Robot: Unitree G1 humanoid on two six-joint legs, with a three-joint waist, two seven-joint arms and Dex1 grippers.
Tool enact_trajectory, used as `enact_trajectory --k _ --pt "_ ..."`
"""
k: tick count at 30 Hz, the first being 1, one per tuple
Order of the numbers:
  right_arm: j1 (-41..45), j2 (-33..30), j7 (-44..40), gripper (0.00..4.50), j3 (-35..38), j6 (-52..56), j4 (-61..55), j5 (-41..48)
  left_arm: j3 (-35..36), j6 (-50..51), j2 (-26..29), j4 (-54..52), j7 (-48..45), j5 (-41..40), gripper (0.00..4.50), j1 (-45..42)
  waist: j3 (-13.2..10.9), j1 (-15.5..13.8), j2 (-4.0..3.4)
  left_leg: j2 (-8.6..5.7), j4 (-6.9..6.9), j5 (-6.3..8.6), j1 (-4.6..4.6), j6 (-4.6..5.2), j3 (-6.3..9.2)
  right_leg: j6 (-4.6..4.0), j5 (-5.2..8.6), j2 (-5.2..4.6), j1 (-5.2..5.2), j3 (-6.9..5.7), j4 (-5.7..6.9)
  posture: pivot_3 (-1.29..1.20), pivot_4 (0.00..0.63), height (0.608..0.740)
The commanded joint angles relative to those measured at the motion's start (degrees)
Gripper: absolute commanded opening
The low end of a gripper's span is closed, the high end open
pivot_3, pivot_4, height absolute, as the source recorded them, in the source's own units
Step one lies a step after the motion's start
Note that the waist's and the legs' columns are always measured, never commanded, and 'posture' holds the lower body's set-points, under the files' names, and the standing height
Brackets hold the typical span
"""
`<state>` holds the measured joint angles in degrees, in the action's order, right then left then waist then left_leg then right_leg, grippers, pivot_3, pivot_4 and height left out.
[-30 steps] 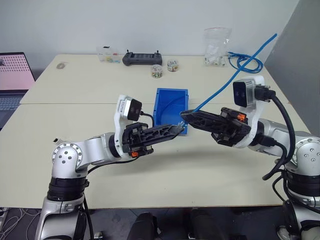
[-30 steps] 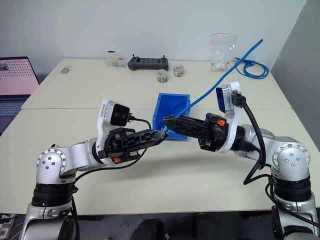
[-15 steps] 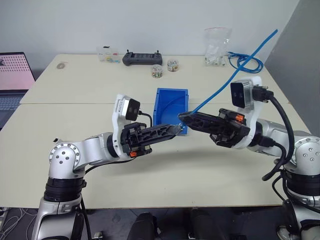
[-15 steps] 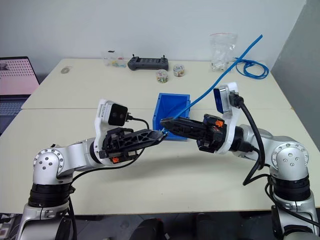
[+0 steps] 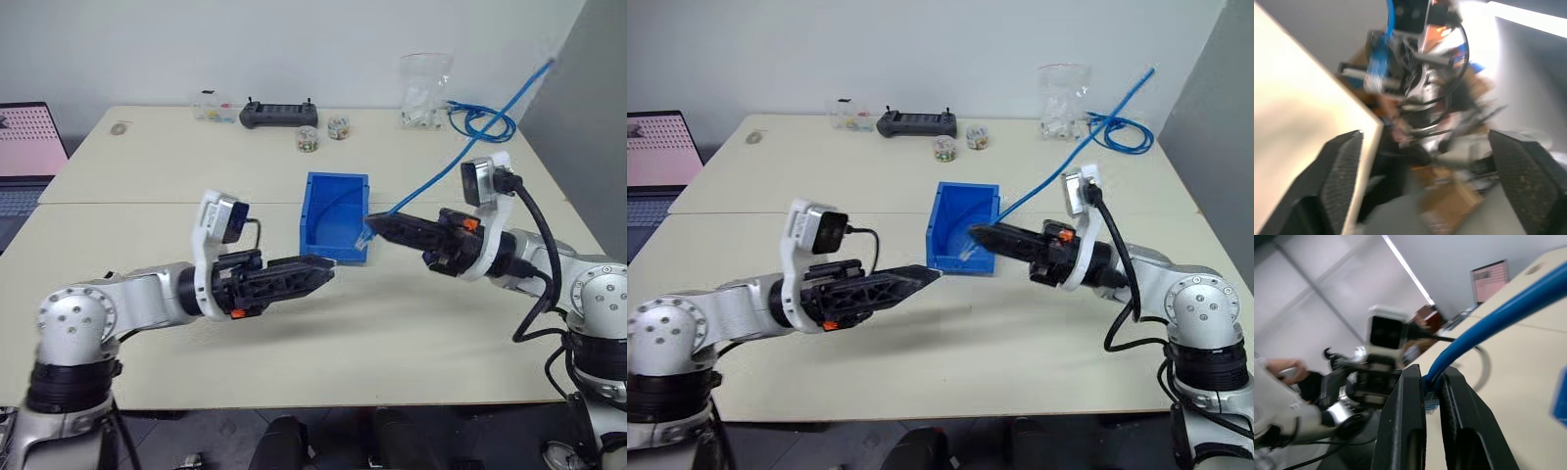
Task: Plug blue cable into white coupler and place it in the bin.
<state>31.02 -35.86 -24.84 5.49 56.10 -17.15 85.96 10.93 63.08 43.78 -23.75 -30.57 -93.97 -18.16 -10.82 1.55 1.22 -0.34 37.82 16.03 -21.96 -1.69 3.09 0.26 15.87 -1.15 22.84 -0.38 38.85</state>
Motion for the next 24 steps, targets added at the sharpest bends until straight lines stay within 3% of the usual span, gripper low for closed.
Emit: enact_trajectory --k 1,4,9,12,18,24 --pt "-1.58 1.19 -2.19 0.11 -0.03 -1.6 -3.06 -3.43 3.18 -8.94 -4.28 -7.29 4.81 10.31 4.5 7.05 0.0 -0.02 0.0 0.01 -0.01 0.0 -0.03 0.0 -0.01 -0.01 0.0 0.0 0.05 0.01 0.0 0.0 0.15 0.74" --pt "-2.57 2.15 -3.05 0.11 -0.64 -1.73 -3.62 -5.29 4.54 -16.69 -9.12 -10.48 10.5 21.75 4.5 13.65 0.01 -0.07 -0.02 0.03 0.06 0.0 -0.38 -0.01 0.02 -0.09 -0.06 0.0 0.34 0.0 0.07 0.0 0.15 0.74" --pt "-2.49 3.61 -5.03 0.11 -2.16 -1.91 -3.0 -9.16 4.28 -32.25 -16.51 -10.63 23.35 49.94 4.5 23.72 0.02 -0.33 -0.03 0.03 0.09 -0.01 -0.44 -0.01 0.02 -0.24 -0.16 -0.01 0.4 -0.01 0.06 0.0 0.15 0.74" --pt "-1.58 4.75 -6.3 0.11 -2.84 -1.61 -2.17 -10.54 5.4 -37.64 -23.34 -9.27 32.26 59.5 4.5 27.33 0.02 -0.48 -0.03 0.03 0.07 0.0 -0.41 0.0 -0.03 -0.24 -0.16 -0.01 0.37 0.05 -0.02 0.0 0.15 0.74" --pt "-0.09 6.14 -8.28 0.11 -3.85 -0.95 -1.34 -12.6 7.77 -39.99 -30.31 -4.26 43.97 71.58 4.5 27.14 0.03 -1.52 -0.01 0.02 0.13 0.0 -0.45 0.01 0.03 -0.21 -0.18 -0.01 0.37 -0.05 0.02 0.0 0.15 0.74" --pt "0.92 7.0 -8.99 0.11 -3.96 -0.49 -0.85 -13.64 12.44 -40.85 -32.42 4.73 49.35 75.01 4.5 19.14 0.04 -1.59 0.03 0.02 0.15 0.0 -0.51 0.01 0.09 -0.2 -0.19 0.0 0.37 -0.15 0.02 0.0 0.15 0.74"
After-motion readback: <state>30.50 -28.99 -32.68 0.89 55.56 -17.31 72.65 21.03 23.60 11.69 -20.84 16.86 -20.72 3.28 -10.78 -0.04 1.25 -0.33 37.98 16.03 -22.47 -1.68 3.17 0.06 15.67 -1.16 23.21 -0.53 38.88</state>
